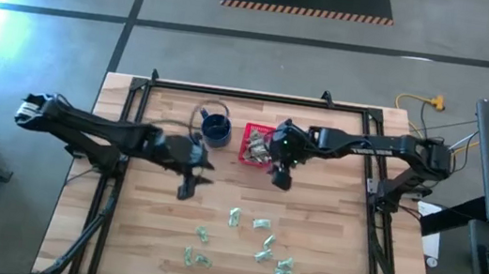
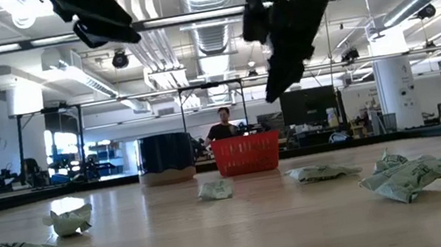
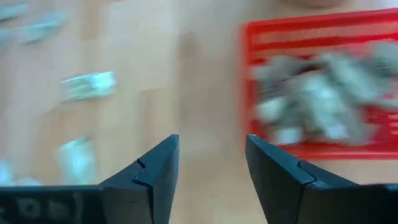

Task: Pick and place Stevia / Truvia into bins
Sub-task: Put the stevia packet into the basket

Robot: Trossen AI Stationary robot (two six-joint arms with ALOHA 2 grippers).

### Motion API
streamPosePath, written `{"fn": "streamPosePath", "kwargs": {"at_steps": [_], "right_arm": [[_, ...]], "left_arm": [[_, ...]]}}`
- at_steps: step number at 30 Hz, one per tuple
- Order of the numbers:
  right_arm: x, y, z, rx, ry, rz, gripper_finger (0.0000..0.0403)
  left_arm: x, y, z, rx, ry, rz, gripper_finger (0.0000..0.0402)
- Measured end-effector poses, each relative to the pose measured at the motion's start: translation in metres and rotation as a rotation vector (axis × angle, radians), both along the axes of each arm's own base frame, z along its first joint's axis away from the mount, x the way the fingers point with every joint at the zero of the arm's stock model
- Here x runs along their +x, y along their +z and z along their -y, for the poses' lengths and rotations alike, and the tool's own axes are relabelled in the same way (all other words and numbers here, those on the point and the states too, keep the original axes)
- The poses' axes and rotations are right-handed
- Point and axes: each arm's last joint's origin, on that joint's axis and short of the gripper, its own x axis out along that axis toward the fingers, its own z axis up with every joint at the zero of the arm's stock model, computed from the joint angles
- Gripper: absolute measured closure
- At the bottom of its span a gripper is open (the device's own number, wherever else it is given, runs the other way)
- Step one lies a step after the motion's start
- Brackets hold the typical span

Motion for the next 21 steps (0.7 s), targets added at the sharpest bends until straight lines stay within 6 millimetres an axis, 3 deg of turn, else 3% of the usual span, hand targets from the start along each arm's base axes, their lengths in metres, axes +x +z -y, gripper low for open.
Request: {"fn": "streamPosePath", "kwargs": {"at_steps": [8,14,21], "right_arm": [[-0.027,0.015,-0.03,0.125,0.138,-0.082,0.024],[-0.053,0.016,-0.048,0.19,0.089,-0.167,0.0253],[-0.085,0.012,-0.068,0.254,0.022,-0.199,0.0265]], "left_arm": [[0.046,-0.057,0.016,0.044,-0.209,-0.08,0.0226],[0.078,-0.088,0.024,0.052,-0.328,-0.132,0.0226],[0.099,-0.115,0.028,0.036,-0.356,-0.214,0.0226]]}}
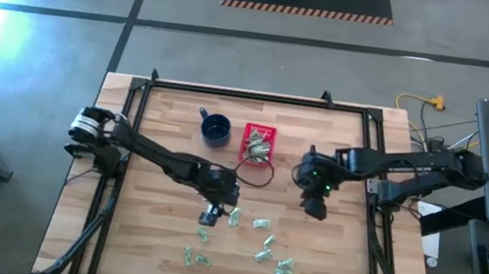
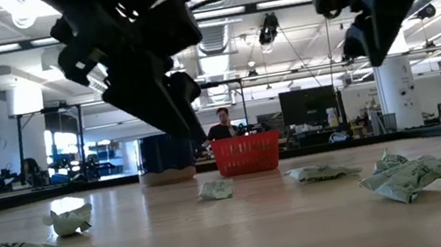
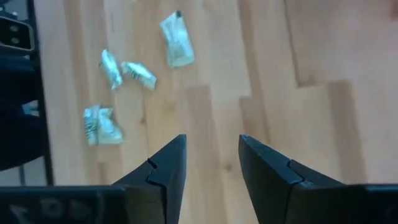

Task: Pick and place Stevia / Truvia into bins
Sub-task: Put the stevia packet into the basket

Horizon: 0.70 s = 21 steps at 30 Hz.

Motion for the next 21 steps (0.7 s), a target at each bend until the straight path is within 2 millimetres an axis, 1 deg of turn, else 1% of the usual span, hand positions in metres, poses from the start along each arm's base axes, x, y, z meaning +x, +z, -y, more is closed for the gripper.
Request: {"fn": "streamPosePath", "kwargs": {"at_steps": [7,12,17,21], "right_arm": [[-0.031,-0.008,-0.015,0.047,-0.034,-0.018,0.0269],[-0.046,-0.012,-0.019,0.06,-0.072,-0.023,0.0271],[-0.054,-0.014,-0.021,0.05,-0.102,-0.004,0.0271],[-0.057,-0.014,-0.02,0.049,-0.109,0.005,0.0271]], "left_arm": [[0.013,-0.017,0.002,-0.002,-0.006,-0.018,0.0226],[0.018,-0.026,0.003,-0.007,-0.015,-0.005,0.0226],[0.018,-0.027,0.003,-0.008,-0.017,0.004,0.0226],[0.014,-0.032,0.002,0.0,-0.014,-0.018,0.0226]]}}
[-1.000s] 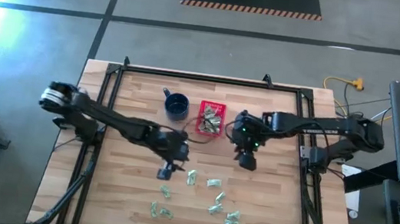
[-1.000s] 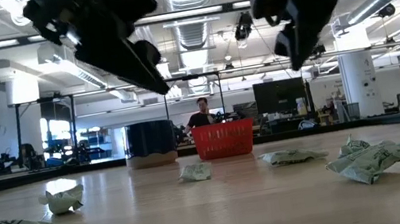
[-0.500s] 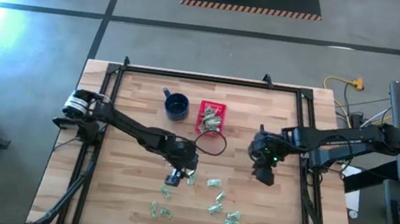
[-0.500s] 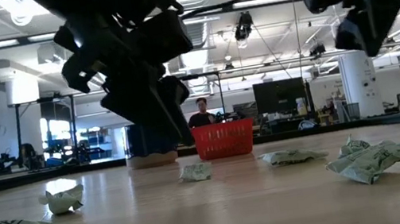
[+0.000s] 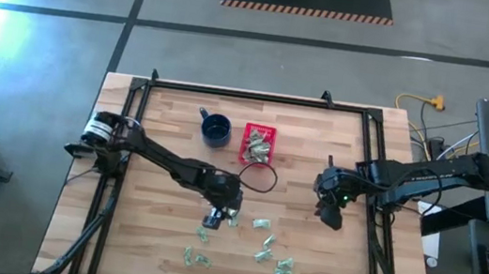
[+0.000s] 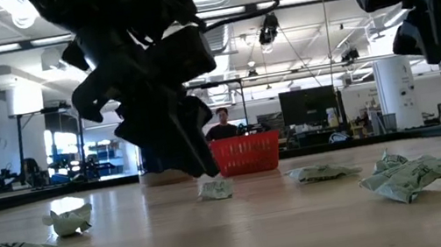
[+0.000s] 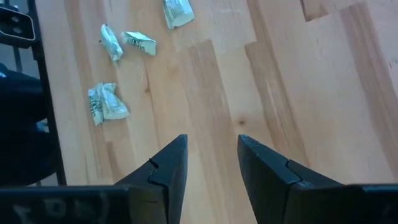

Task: Pick and place Stevia / Truvia into bins
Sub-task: Put the stevia packet into the basket

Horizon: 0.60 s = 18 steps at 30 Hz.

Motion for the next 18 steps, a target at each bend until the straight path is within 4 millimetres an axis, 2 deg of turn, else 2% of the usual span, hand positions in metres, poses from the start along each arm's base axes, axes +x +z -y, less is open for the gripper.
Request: {"fn": "streamPosePath", "kwargs": {"at_steps": [6,12,15,18], "right_arm": [[-0.001,0.0,0.001,-0.017,-0.01,0.008,0.0273],[0.0,-0.001,0.001,-0.017,-0.01,0.006,0.0273],[-0.001,-0.001,0.001,-0.017,-0.01,0.006,0.0276],[0.0,-0.001,0.001,-0.016,-0.012,0.005,0.0279]], "left_arm": [[0.004,-0.018,0.002,0.002,0.005,-0.025,0.0226],[0.005,-0.017,0.002,0.051,0.038,-0.016,0.023],[0.005,-0.016,0.001,0.065,0.052,-0.017,0.0255],[0.005,-0.016,0.0,0.073,0.06,-0.016,0.03]]}}
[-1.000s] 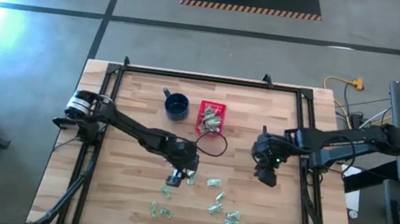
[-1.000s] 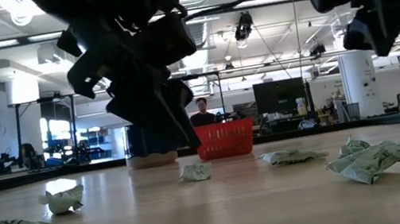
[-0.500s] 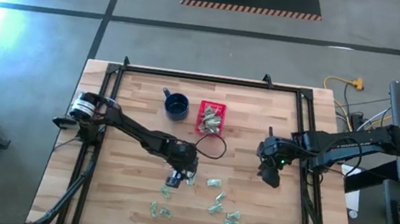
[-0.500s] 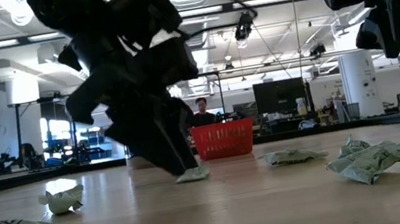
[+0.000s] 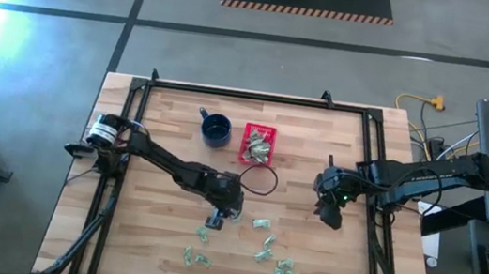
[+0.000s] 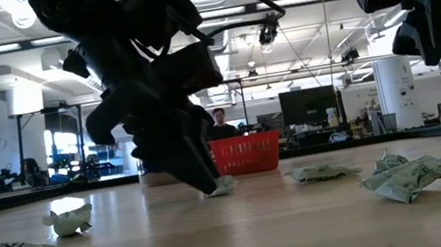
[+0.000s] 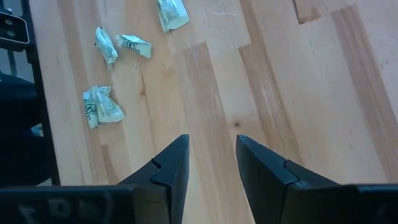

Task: Pick and place Stevia / Truvia into bins
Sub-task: Put the stevia packet into the basket

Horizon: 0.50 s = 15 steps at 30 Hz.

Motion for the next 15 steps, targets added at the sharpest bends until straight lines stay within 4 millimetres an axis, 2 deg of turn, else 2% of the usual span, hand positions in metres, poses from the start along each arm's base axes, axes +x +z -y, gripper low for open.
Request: {"fn": "streamPosePath", "kwargs": {"at_steps": [4,6,10,15], "right_arm": [[0.002,0.001,0.001,-0.028,-0.014,0.029,0.028],[0.005,0.003,0.001,-0.046,-0.014,0.071,0.0278],[0.014,0.005,0.0,-0.079,0.012,0.174,0.0277],[0.027,0.0,-0.001,-0.11,0.071,0.299,0.0282]], "left_arm": [[0.0,0.001,0.0,-0.002,0.001,0.003,0.0372],[-0.001,0.003,0.0,-0.004,0.006,0.001,0.0392],[0.0,0.015,-0.001,-0.002,0.024,0.034,0.0392],[-0.001,0.046,-0.007,0.054,0.057,0.144,0.0399]]}}
